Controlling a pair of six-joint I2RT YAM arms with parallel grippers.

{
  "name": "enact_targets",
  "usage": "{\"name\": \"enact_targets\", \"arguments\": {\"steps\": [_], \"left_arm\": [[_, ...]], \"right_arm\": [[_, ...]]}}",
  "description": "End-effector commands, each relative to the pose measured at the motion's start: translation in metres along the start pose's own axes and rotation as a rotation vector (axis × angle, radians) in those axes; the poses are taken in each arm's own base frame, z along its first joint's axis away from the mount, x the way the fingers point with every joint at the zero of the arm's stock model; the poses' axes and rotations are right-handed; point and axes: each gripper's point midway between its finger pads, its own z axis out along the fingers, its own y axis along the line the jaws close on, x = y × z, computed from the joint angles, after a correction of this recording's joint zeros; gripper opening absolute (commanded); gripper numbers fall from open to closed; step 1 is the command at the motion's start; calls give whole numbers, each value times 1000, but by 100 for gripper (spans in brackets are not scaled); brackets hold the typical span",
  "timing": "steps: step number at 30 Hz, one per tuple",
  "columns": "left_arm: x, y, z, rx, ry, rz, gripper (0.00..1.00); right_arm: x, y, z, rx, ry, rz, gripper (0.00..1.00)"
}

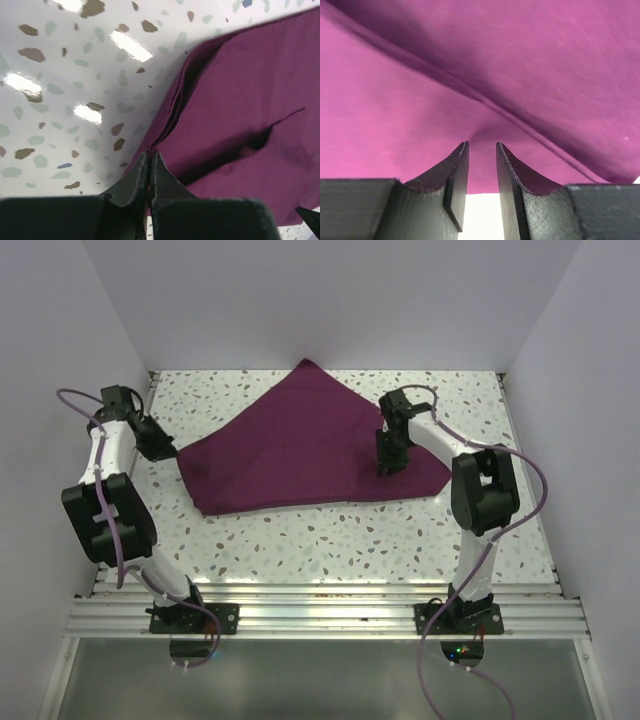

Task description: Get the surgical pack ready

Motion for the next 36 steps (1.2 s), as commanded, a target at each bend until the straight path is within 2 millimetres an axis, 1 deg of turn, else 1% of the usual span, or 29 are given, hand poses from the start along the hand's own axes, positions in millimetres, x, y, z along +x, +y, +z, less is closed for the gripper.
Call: {"name": "enact_targets", "arguments": {"steps": [1, 3, 5, 8, 10, 14, 17, 19, 21, 23, 25, 26, 27, 28, 30, 31, 32, 33, 34, 35, 36], "left_arm": [[8, -28, -22, 70, -7, 4, 0], [13, -40, -27, 94, -8, 8, 0], [17, -51, -31, 114, -4, 16, 0], [16, -65, -42, 136, -14, 19, 0], [11, -75, -50, 162, -22, 14, 0], [7, -88, -61, 185, -27, 3, 0], [3, -82, -63, 151, -37, -12, 0], [3, -74, -64, 109, -43, -19, 0], [8, -66, -61, 90, -36, -38, 0], [14, -58, -54, 82, -36, -51, 0], [19, -47, -48, 49, -36, -55, 0], [24, -39, -41, 32, -23, -59, 0], [25, -34, -38, 16, -20, -63, 0], [27, -26, -33, -4, -9, -71, 0], [25, -16, -27, -30, -15, -61, 0], [23, -8, -24, -50, -17, -65, 0], [22, -2, -19, -68, -14, -56, 0], [18, 5, -17, -82, -19, -62, 0], [17, 9, -15, -91, -17, -62, 0], [15, 12, -11, -97, -12, -55, 0], [13, 14, -9, -101, -16, -51, 0]], "right_arm": [[-4, -20, 2, 20, -15, 33, 32], [2, -19, 13, 5, 26, 36, 31], [9, -18, 23, 4, 65, 35, 28], [13, -17, 30, -6, 82, 42, 28], [17, -19, 37, 1, 102, 38, 28], [19, -19, 43, 1, 123, 34, 28], [21, -19, 46, 2, 126, 28, 28], [23, -21, 48, 5, 136, 24, 28], [23, -21, 49, 4, 138, 21, 27], [15, -20, 43, 6, 102, 15, 26], [1, -15, 26, -5, 33, 5, 26], [-3, -15, 21, -1, 20, 1, 26], [-6, -20, 16, 23, 14, -1, 25], [-11, -17, 9, 19, -1, -7, 25], [-24, -10, -8, -2, -61, -20, 25], [-28, 0, -18, -37, -95, -27, 26], [-39, 11, -38, -82, -163, -17, 26], [-40, 33, -52, -154, -190, -38, 26], [-43, 47, -63, -193, -222, -51, 26], [-52, 63, -77, -240, -277, -58, 27], [-49, 90, -95, -300, -312, -100, 27]]}}
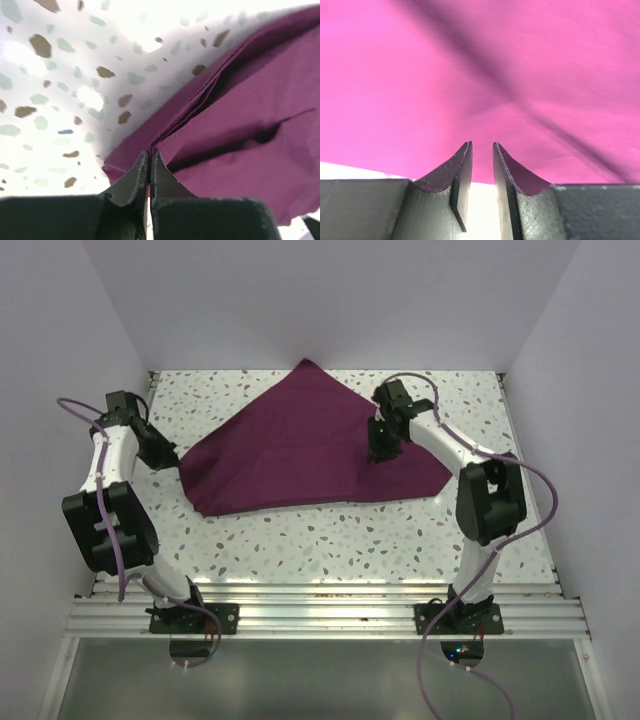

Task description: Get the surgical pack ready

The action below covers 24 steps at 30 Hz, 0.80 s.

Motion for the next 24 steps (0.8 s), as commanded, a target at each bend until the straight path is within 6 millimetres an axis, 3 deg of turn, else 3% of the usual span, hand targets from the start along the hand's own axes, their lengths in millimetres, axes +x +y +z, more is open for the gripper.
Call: {"name": "enact_targets", "arguments": {"steps": [1, 2, 5, 6, 7, 8, 10, 11, 12, 13, 15, 16, 19, 20, 24], "left_arm": [[-23, 13, 10, -33, -53, 33, 0], [-23, 15, 15, -41, -40, 43, 0], [-26, 16, 23, -52, -23, 57, 0], [-27, 16, 24, -50, -20, 60, 0], [-27, 16, 26, -54, -17, 64, 0], [-28, 16, 28, -54, -13, 74, 0], [-28, 18, 30, -57, -9, 78, 0], [-27, 19, 32, -60, -6, 83, 0], [-27, 21, 32, -65, -8, 84, 0], [-25, 23, 34, -66, -3, 80, 0], [-25, 21, 36, -47, -2, 78, 0], [-25, 23, 36, -46, 1, 74, 0], [-25, 22, 37, -39, -1, 74, 0], [-25, 23, 38, -40, 0, 73, 0], [-28, 23, 36, -25, -3, 62, 0]], "right_arm": [[-44, 104, -87, -307, -269, -97, 28], [-51, 129, -98, -386, -315, -128, 30], [-38, 199, -108, -587, -305, -191, 30], [-34, 215, -109, -625, -298, -202, 29], [-19, 238, -96, -657, -258, -230, 28], [-19, 255, -102, -693, -266, -243, 27], [-5, 285, -87, -733, -233, -279, 19], [-7, 301, -91, -761, -245, -280, 10], [2, 315, -89, -777, -233, -292, 8], [8, 322, -74, -772, -212, -294, 6], [14, 341, -73, -777, -226, -307, 1], [20, 346, -61, -768, -208, -308, 0], [28, 369, -59, -798, -211, -329, 0], [36, 371, -43, -778, -180, -337, 0], [60, 388, -24, -763, -151, -370, 0]]}}
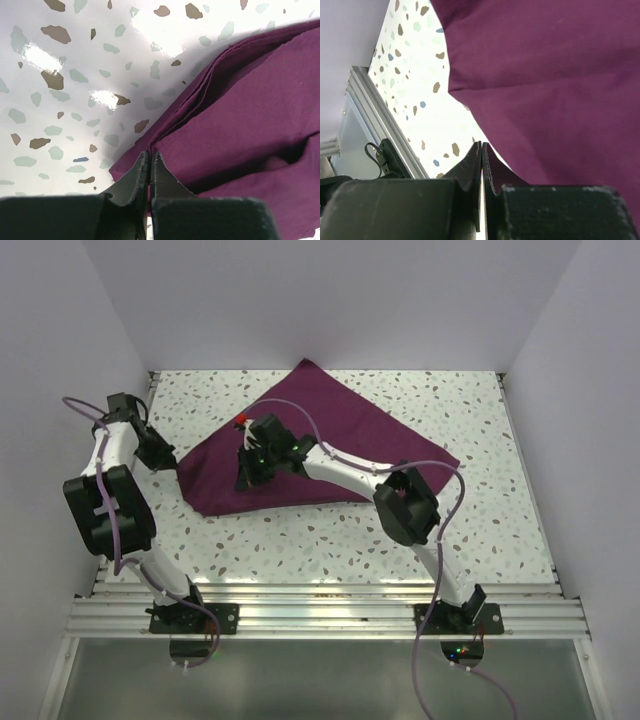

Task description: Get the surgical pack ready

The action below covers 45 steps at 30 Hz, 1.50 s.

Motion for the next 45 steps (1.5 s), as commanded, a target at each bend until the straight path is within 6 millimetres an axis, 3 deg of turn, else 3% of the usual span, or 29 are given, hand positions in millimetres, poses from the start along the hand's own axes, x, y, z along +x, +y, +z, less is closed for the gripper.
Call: {"name": "enact_targets", "arguments": {"steps": [1, 5, 10, 12, 14, 17, 20, 23, 24, 27, 28, 31, 37, 45], "left_arm": [[-13, 0, -4, 35, -35, 8, 1], [-10, 0, -4, 42, -28, 1, 1], [-7, -2, -7, 58, -20, -8, 1], [-7, -1, -9, 55, -23, -8, 1], [-7, -1, -12, 60, -23, -8, 1], [-9, -5, -21, 95, -26, -25, 1], [-12, -18, -33, 154, -41, -45, 0], [-11, -29, -41, 218, -46, -74, 0], [-11, -33, -45, 233, -54, -89, 0], [-11, -33, -48, 241, -63, -93, 0], [-9, -34, -47, 245, -58, -96, 0], [-7, -34, -48, 246, -59, -95, 0], [-7, -35, -51, 253, -60, -100, 0], [-13, -46, -59, 298, -69, -130, 0]], "right_arm": [[-13, 25, 11, -28, -53, -30, 0], [-1, 25, 29, -19, -31, -28, 0], [11, -3, 61, 57, -26, 1, 0], [22, -24, 77, 111, -9, 11, 0], [17, -26, 81, 128, -11, 4, 0], [27, -38, 87, 163, 14, 12, 0], [33, -39, 85, 163, 34, 14, 0], [20, -23, 73, 131, 12, -22, 0], [-7, -2, 49, 126, -31, -76, 0], [-21, 6, 32, 144, -66, -106, 0], [-35, 19, 15, 134, -104, -123, 0], [-43, 24, -4, 145, -139, -144, 0], [-18, 8, 7, 164, -76, -126, 0], [22, -11, 43, 203, 14, -96, 0]]}}
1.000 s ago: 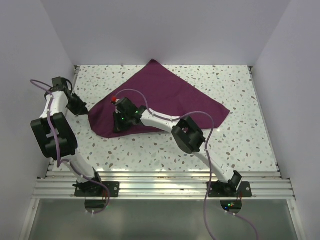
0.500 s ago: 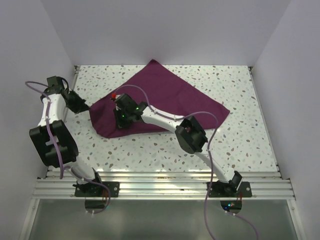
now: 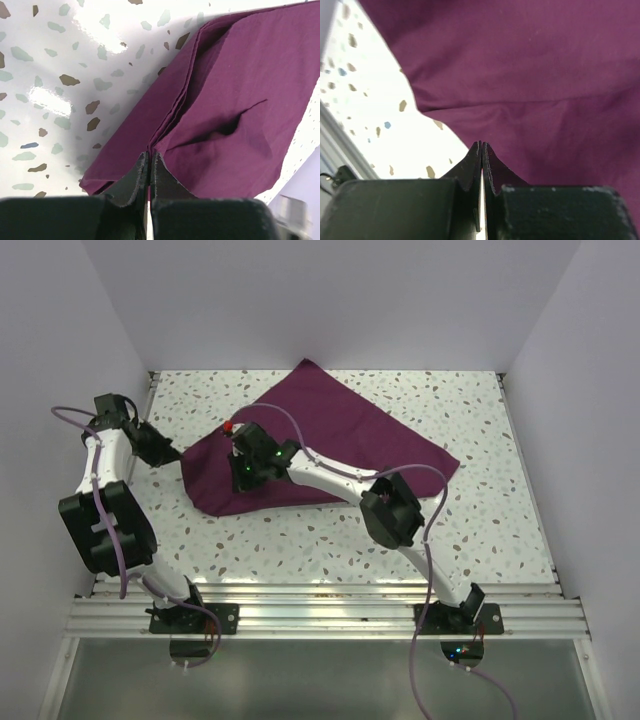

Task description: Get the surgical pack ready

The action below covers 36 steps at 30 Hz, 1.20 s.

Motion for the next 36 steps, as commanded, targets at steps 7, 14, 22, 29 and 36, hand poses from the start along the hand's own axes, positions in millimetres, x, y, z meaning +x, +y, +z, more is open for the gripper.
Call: {"name": "enact_targets", "arguments": {"steps": [7, 14, 22, 29, 36], "left_arm": [[-15, -32, -25, 127, -66, -14, 0], [-14, -54, -43, 220, -88, -48, 0], [-13, -69, -50, 254, -76, -50, 0], [-3, -82, -54, 266, -53, -26, 0], [8, -95, -47, 271, -20, -15, 0]], "right_arm": [[56, -33, 28, 182, 114, -35, 0], [43, -27, 21, 184, 109, -53, 0], [-61, -4, -78, 142, -124, -50, 0], [-77, -194, -200, 455, -219, 241, 0], [4, -307, -249, 668, -170, 403, 0]]}}
